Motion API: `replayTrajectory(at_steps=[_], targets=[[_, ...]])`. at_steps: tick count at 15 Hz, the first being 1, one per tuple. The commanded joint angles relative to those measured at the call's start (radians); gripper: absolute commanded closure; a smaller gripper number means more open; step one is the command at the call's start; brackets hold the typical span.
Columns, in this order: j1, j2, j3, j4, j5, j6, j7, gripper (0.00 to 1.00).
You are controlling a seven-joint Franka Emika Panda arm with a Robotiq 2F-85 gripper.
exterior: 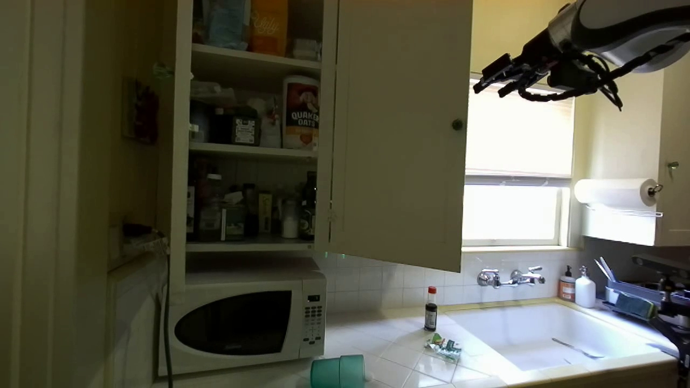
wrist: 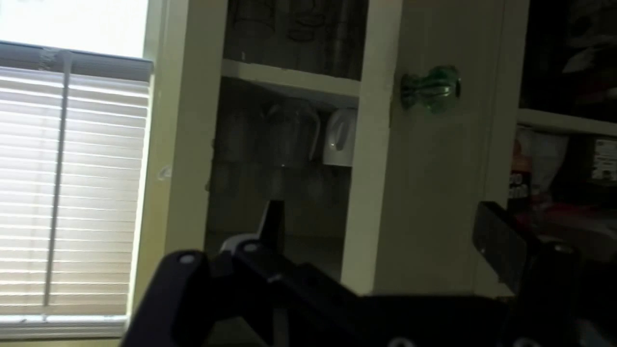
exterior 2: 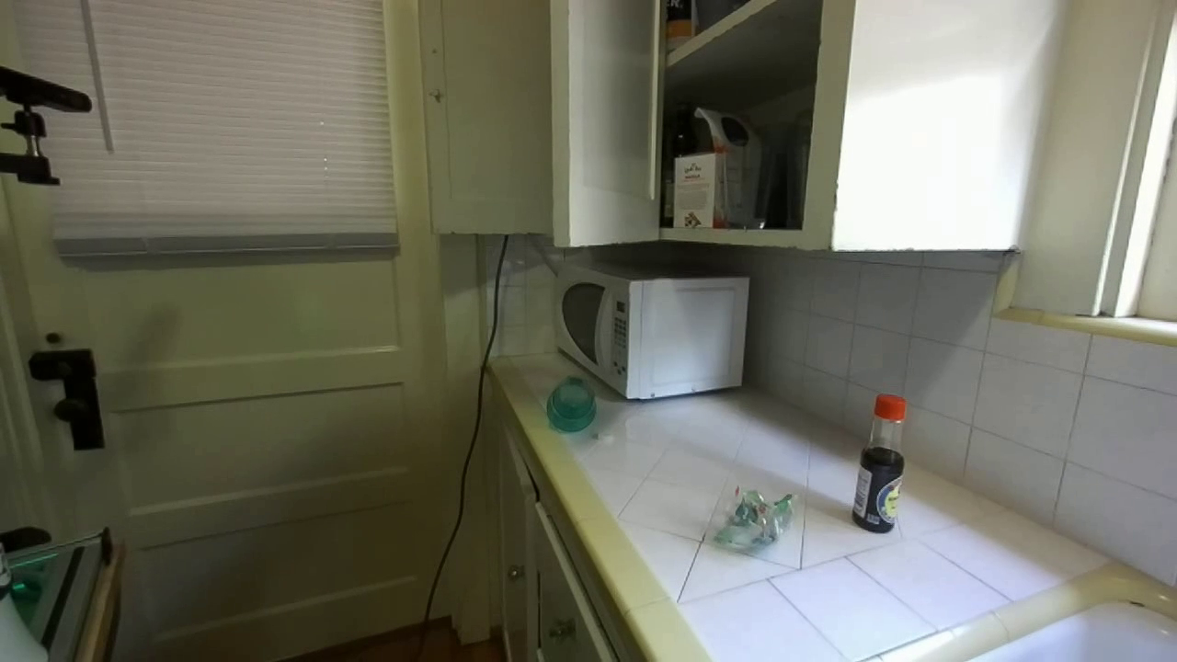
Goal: Open the cupboard then put the cup inside
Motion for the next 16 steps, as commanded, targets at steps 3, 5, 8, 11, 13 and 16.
replayTrajectory(at_steps=[3,5,8,11,13,16], targets=[[0.229,-0.017,-0.138,0.045,0.147,-0.054,-0.346,0.00],[0.288,-0.014,-0.181,0.066,0.192,-0.075,-0.428,0.00],[0.323,-0.004,-0.220,0.092,0.245,-0.094,-0.508,0.00],[0.325,-0.001,-0.234,0.092,0.279,-0.090,-0.556,0.00],[0.316,0.002,-0.231,0.090,0.288,-0.089,-0.571,0.00],[0.333,0.016,-0.259,0.102,0.329,-0.083,-0.594,0.00]])
